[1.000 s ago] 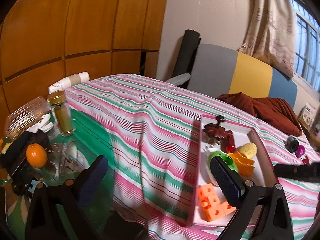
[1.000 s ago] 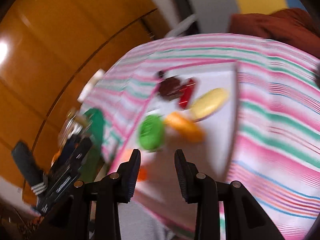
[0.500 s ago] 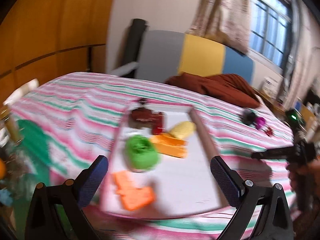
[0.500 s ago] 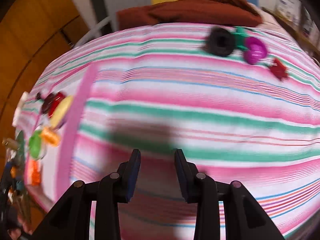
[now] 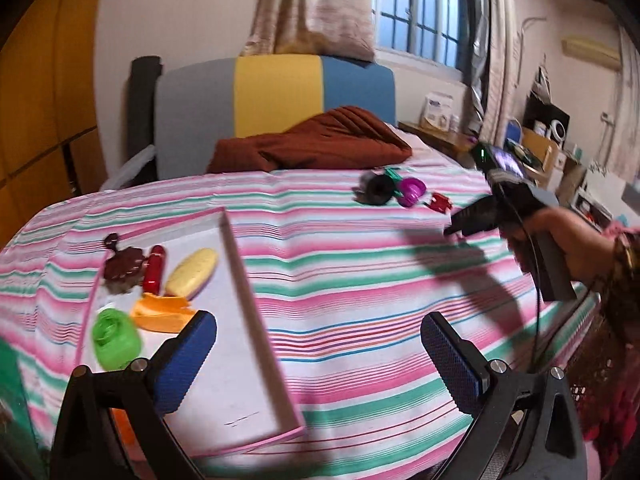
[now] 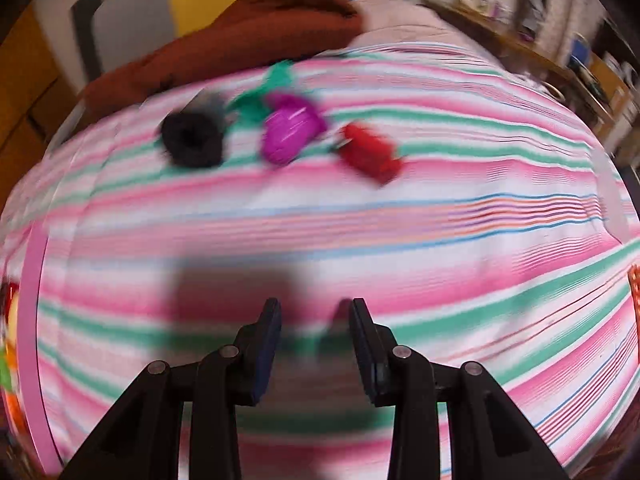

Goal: Organize rigid objects
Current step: 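Move the right tool back over the toys toward the red block, then grasp the red puzzle block with the right tool and lift it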

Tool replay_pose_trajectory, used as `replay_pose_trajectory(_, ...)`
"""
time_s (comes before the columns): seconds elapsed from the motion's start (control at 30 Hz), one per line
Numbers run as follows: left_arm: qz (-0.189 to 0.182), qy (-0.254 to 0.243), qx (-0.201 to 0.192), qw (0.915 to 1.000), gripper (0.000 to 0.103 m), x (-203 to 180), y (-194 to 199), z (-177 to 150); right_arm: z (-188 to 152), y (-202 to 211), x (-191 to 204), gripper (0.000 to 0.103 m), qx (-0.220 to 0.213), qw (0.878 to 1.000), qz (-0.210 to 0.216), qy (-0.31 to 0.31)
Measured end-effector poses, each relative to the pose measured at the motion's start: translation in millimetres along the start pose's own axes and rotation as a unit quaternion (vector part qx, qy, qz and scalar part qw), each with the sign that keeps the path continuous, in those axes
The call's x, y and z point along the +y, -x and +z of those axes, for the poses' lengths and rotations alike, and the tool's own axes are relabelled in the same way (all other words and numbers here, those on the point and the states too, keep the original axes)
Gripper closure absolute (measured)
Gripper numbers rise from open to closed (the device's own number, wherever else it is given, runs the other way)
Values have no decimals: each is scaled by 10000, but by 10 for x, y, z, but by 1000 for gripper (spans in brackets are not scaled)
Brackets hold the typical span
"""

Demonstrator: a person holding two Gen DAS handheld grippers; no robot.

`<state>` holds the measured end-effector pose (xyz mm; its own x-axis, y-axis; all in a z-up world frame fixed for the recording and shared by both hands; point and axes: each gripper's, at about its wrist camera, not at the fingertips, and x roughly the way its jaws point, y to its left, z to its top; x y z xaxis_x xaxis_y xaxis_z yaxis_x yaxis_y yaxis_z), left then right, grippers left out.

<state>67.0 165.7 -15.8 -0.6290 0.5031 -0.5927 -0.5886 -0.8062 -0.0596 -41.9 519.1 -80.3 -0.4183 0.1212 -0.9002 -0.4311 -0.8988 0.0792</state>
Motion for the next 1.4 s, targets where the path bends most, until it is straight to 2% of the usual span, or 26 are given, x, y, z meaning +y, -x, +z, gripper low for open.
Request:
replay_pose_trajectory(0.2, -121, -132, 107, 9998, 0, -169, -112, 28, 344, -22, -513, 68, -468, 9946, 28, -930)
replay_pose_trajectory(0.37, -128, -201, 164, 9996, 0, -268, -171, 1, 560, -145, -598, 68, -633, 9889, 300, -1311)
replay_pose_trajectory(0.43, -127, -207, 196, 9995, 0, -281, -195, -8, 606, -169, -647, 68, -720, 9871, 270, -1408)
replay_pose_trajectory(0.6, -61, -253, 228, 9994, 0, -326, -235, -33, 700, -240, -707, 65, -686, 9876, 302, -1383)
replay_pose_trajectory(0.67, -61, -247, 221, 9994, 0, -331, -247, -38, 655, -214, -670, 65, -494, 9882, 421, -1386)
replay_pose_trajectory(0.73, -45, -232, 226, 9995, 0, -322, -265, -42, 583, -259, -588, 65, -1, 9903, 675, -1217)
replay_pose_trajectory(0.77, -43, -218, 231, 9995, 0, -321, -273, -41, 551, -252, -577, 65, 76, 9902, 713, -1199)
replay_pose_trajectory(0.97, -39, -145, 296, 9994, 0, -303, -296, -59, 588, -52, -667, 65, -548, 9872, 545, -1394)
replay_pose_trajectory(1.1, -39, -140, 278, 9995, 0, -303, -286, -56, 689, -130, -510, 61, -608, 9899, 823, -985)
replay_pose_trajectory(1.17, -43, -158, 288, 9995, 0, -308, -288, -60, 731, -234, -345, 60, -499, 9939, 809, -555)
replay_pose_trajectory(1.27, -21, -168, 296, 9994, 0, -308, -287, -58, 702, -329, -149, 59, -377, 9983, 444, 50)
replay_pose_trajectory(1.33, -20, -164, 311, 9994, 0, -310, -296, -58, 672, -341, -41, 59, -477, 9976, 78, 506)
replay_pose_trajectory(1.4, -22, -188, 329, 9993, 0, -327, -299, -65, 656, -387, 16, 59, -510, 9963, -96, 683)
